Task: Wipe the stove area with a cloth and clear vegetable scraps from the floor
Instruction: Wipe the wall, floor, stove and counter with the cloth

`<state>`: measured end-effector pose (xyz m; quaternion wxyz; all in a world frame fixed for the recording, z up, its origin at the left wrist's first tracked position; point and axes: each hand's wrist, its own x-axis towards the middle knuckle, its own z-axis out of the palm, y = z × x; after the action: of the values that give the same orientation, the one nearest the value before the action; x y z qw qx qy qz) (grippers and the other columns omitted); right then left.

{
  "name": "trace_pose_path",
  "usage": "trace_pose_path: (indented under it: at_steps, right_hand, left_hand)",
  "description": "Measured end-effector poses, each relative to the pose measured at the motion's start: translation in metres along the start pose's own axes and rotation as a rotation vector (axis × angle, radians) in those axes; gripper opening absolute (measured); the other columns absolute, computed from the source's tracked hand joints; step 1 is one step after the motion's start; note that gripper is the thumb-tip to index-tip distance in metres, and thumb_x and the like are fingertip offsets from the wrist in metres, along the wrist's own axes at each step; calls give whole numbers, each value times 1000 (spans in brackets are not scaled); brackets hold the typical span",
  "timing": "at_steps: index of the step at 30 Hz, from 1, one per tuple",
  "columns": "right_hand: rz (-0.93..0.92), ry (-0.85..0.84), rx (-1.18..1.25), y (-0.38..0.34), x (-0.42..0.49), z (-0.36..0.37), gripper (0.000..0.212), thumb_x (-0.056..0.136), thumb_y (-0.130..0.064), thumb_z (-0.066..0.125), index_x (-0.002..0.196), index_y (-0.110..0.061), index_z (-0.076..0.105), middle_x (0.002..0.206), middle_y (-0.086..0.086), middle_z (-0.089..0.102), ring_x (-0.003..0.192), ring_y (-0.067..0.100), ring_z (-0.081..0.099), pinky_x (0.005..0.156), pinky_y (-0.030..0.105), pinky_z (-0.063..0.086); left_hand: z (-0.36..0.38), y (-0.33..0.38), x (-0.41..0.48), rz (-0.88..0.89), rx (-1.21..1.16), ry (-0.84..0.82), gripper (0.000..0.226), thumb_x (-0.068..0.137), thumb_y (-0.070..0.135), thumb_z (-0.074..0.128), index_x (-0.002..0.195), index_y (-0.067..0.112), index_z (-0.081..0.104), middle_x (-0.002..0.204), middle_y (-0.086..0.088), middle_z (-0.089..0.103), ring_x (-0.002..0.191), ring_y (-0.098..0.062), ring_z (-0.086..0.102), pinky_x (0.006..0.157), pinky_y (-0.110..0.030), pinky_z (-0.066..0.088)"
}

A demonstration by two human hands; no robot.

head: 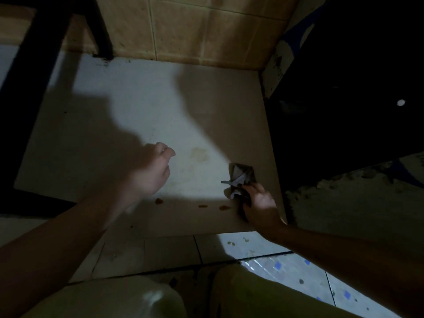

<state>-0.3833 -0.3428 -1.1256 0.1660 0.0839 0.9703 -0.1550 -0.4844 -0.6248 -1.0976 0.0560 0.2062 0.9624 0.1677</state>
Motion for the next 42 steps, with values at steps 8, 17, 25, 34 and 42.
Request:
trace_pose_path:
  at_steps: [8, 17, 25, 34, 42]
  right_hand:
    - [-248, -4, 44, -42, -5, 14, 51, 79, -3, 58, 129, -13, 55, 131, 12, 52, 111, 31, 51, 95, 38, 47]
    - [-401, -122, 201, -120, 6, 36, 52, 82, 7, 52, 132, -7, 51, 138, 16, 41, 125, 35, 40, 107, 32, 33]
    - [-518, -178, -32, -175, 21, 51, 54, 86, -5, 58, 138, -10, 44, 139, 15, 37, 120, 35, 45, 104, 41, 40]
    - [-821, -174, -228, -185, 34, 47, 57, 78, -10, 63, 133, -14, 50, 139, 13, 44, 117, 33, 46, 86, 38, 46]
    - [-1123, 19, -519, -159, 30, 24, 23, 77, -28, 72, 99, -34, 72, 110, -9, 67, 96, 17, 65, 59, 21, 51]
  left_hand:
    - [-16, -19, -31, 1, 77, -5, 31, 75, -2, 61, 105, 1, 64, 104, -21, 63, 93, -41, 60, 81, -46, 53]
    - [-31, -32, -69, -72, 97, -43, 39, 84, 4, 57, 122, 9, 56, 137, -16, 49, 120, -34, 50, 96, -41, 44]
    - [-51, -38, -81, -185, 205, -99, 45, 90, 13, 51, 134, 16, 44, 137, -7, 44, 118, -25, 45, 95, -36, 36]
    - [-53, -45, -89, -219, 242, -145, 38, 85, 10, 54, 123, 13, 51, 124, -8, 49, 110, -27, 47, 90, -34, 33]
    - [-46, -38, -70, -142, 281, -216, 38, 92, 17, 50, 129, 14, 46, 127, -8, 47, 111, -24, 48, 92, -34, 38]
